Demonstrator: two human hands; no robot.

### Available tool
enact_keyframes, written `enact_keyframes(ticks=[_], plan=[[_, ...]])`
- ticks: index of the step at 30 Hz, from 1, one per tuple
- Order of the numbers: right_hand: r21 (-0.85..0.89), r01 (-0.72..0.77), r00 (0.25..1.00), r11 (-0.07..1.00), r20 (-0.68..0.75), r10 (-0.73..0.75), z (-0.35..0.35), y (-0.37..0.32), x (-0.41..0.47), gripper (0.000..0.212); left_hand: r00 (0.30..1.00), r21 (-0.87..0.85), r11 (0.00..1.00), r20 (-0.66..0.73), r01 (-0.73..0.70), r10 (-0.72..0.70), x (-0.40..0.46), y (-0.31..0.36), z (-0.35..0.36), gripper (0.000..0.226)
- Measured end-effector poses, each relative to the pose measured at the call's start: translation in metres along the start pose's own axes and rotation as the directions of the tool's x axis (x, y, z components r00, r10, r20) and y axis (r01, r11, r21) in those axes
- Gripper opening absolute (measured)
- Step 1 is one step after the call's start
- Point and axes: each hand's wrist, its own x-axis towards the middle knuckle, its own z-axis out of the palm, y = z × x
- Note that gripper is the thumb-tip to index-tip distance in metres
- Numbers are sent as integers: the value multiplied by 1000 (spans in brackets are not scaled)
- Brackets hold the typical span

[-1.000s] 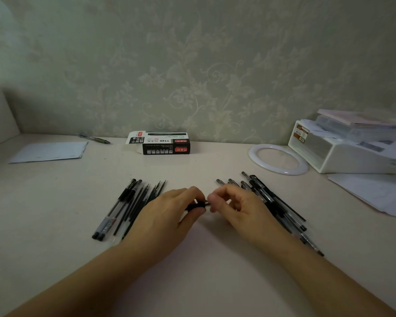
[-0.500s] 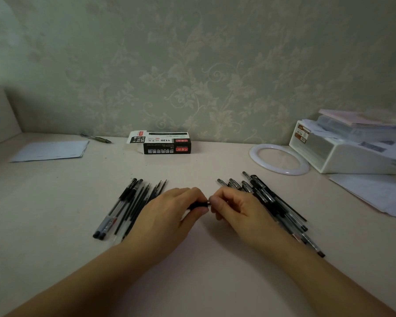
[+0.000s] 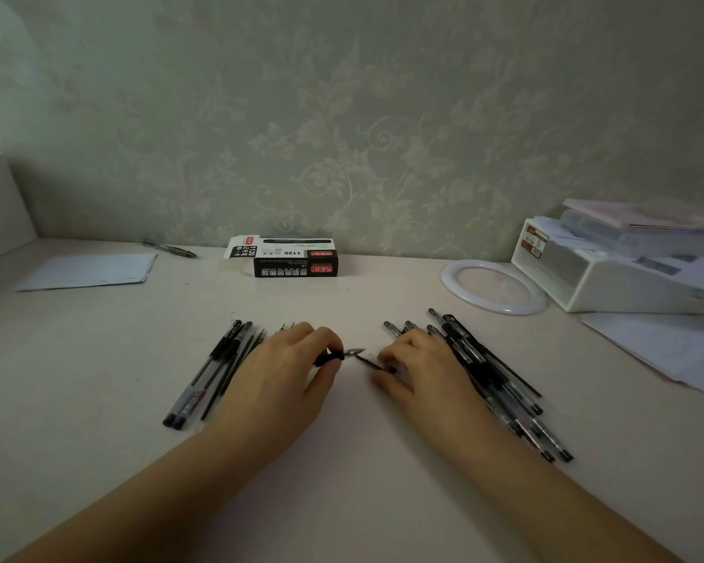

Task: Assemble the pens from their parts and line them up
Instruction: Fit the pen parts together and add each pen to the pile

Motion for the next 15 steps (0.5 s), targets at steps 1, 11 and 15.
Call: enact_keyframes(ticks=[1, 11, 15], plan=[[-8, 18, 1000, 1000, -8, -18, 0, -1, 0, 16, 1000, 4, 1000, 14, -5, 5, 0, 0, 0, 8], [225, 138, 990, 965, -49, -131, -16, -4, -2, 10, 998, -14, 1000, 51, -23, 24, 1, -3, -3, 11], [268, 199, 980, 943, -57, -191, -13, -9, -3, 10, 996, -28, 998, 69, -60, 62, 0, 0, -2, 10]])
